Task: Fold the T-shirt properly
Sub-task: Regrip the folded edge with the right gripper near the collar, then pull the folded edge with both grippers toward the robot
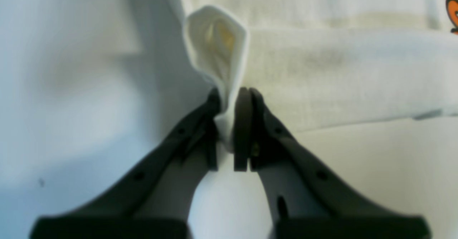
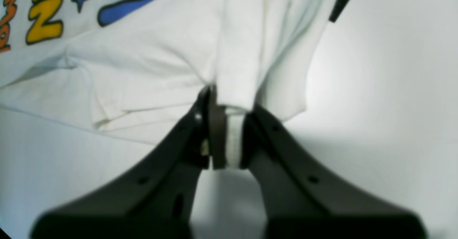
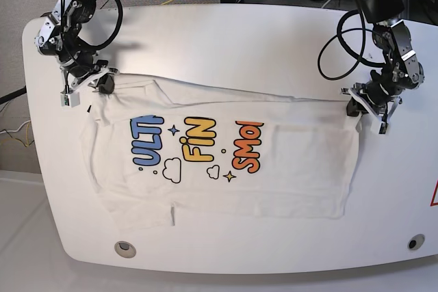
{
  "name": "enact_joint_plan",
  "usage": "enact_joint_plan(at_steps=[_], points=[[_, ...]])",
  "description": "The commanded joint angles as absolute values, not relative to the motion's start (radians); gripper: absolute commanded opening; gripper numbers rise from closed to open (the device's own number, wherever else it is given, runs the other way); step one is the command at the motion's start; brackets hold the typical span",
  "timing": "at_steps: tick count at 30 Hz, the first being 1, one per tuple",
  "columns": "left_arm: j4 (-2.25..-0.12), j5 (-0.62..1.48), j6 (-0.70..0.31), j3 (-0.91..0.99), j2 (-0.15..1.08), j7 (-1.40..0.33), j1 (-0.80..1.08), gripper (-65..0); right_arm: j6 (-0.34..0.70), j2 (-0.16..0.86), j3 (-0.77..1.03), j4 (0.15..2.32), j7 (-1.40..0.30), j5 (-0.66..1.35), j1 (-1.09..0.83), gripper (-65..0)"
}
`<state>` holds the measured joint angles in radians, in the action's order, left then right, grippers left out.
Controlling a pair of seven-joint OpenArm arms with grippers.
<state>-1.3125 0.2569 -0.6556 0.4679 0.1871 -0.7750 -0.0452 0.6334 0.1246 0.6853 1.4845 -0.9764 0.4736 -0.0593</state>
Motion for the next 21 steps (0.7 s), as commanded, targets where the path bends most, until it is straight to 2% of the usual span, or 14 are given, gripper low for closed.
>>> enact_joint_plan(at_steps=[1,21], points=[[-1.377,0.246,-0.657,0.486,0.176,-0.819,-0.024,-62.5,0.644,0.134,0.687,1.5,-0.966,0.472,-0.048,-65.0],[-1.465,0.248,-0.659,0.498,0.177,-0.839,0.125,-62.7,0.644,0.142,0.688,1.501,-0.964,0.472,-0.108,-65.0]])
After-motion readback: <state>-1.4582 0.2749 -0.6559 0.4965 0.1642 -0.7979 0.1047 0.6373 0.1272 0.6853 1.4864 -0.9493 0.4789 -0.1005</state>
